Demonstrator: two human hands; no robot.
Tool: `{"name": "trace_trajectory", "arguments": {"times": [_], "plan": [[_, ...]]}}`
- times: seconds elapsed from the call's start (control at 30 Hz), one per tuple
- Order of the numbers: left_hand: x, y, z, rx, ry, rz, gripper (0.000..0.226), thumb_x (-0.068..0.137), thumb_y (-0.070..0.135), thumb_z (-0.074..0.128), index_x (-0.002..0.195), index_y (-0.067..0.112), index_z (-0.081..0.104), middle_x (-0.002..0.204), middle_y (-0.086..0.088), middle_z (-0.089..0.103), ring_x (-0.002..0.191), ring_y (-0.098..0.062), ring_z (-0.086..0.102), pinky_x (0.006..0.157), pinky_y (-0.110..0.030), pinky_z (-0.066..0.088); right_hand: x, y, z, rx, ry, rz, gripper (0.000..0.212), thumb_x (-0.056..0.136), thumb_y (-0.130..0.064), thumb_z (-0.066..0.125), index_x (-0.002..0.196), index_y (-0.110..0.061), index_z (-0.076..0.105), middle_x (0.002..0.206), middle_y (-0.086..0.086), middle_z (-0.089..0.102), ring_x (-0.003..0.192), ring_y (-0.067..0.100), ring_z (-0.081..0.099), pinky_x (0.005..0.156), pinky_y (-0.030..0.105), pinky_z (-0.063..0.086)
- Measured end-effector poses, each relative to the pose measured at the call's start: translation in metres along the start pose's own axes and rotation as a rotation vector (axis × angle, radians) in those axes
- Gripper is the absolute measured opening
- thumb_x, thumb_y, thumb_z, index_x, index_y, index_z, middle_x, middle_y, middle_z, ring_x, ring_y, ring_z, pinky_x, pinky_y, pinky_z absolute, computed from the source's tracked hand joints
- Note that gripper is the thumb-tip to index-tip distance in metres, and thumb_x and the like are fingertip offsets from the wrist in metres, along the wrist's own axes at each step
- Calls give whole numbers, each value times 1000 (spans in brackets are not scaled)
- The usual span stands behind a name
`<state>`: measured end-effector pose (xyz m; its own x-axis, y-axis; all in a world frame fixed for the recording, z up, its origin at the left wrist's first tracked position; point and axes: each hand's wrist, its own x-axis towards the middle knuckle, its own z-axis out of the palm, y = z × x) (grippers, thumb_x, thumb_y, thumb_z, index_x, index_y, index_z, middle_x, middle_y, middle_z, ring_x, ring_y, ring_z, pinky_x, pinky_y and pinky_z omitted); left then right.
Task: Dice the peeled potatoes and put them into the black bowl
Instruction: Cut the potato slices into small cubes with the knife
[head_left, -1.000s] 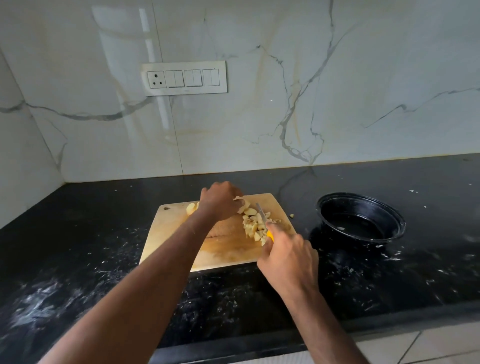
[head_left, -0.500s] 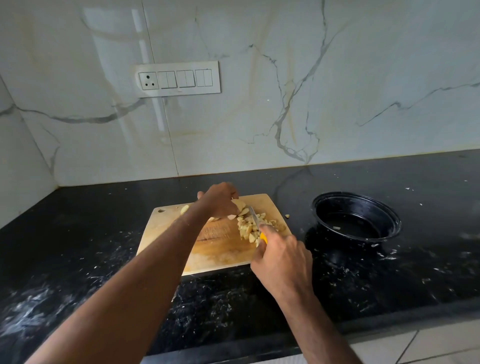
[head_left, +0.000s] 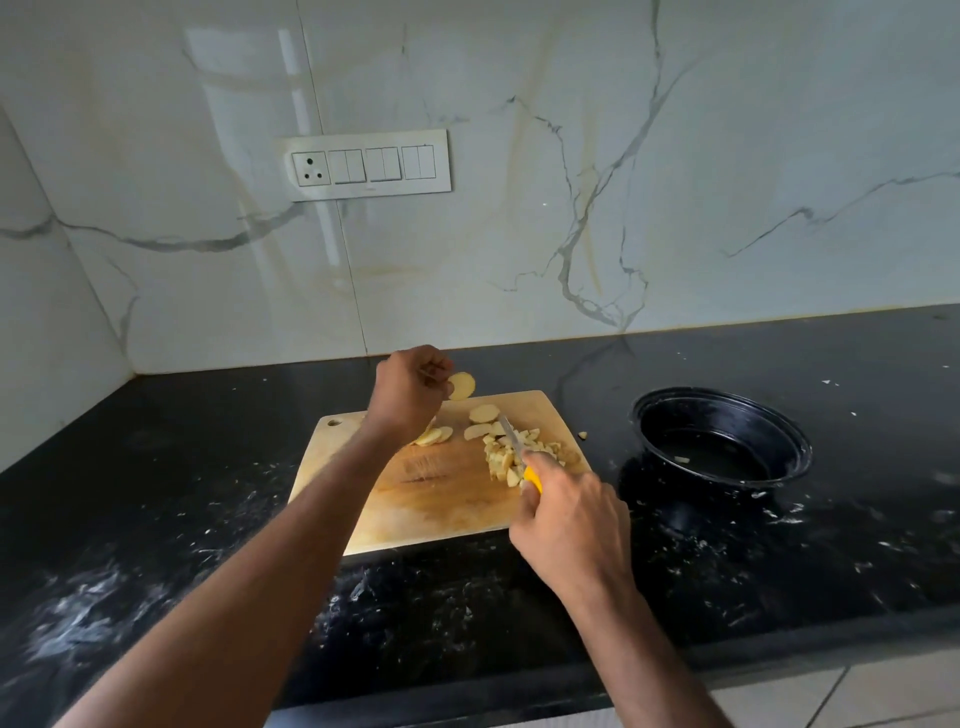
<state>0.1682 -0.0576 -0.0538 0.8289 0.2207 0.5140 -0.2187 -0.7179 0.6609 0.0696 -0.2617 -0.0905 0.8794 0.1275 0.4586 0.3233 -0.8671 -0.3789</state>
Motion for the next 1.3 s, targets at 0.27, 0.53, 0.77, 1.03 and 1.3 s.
{"name": "trace_trajectory", "arguments": {"times": [0.27,0.53,0.77,1.03,1.3], "plan": [[-82,-24,-24,150,-178,328,21,77,12,85,94,23,81,97,12,69,93,-7,61,79,-25,50,-3,-3,5,6,-36,-131,43,90,-35,54,132,-37,58,89,-6,75,81,21,70,73,33,57],[-95,-24,-22,406,-234,80,46,82,60,68,122,39,68,114,13,61,116,-13,48,95,-44,36,-8,-7,7,-83,-84,-200,46,90,-36,52,136,-37,57,89,-6,75,81,19,70,74,34,57],[-94,-24,-21,422,-245,18,47,84,61,65,127,42,63,117,12,58,121,-15,45,95,-44,33,-12,-10,6,-111,-98,-262,46,91,-35,55,136,-38,58,82,-4,74,72,19,68,68,35,57],[-93,-32,-22,330,-272,24,46,82,57,66,124,39,65,110,15,55,116,-12,45,97,-49,34,-21,-20,7,17,-77,-99,42,93,-33,57,134,-38,59,102,-10,75,90,16,67,74,32,55],[-95,-32,-19,331,-245,50,49,79,57,69,122,35,63,105,17,58,108,-11,51,91,-43,34,-28,-28,15,7,-75,-125,44,96,-38,50,140,-39,51,95,-3,72,87,19,68,70,32,54]]}}
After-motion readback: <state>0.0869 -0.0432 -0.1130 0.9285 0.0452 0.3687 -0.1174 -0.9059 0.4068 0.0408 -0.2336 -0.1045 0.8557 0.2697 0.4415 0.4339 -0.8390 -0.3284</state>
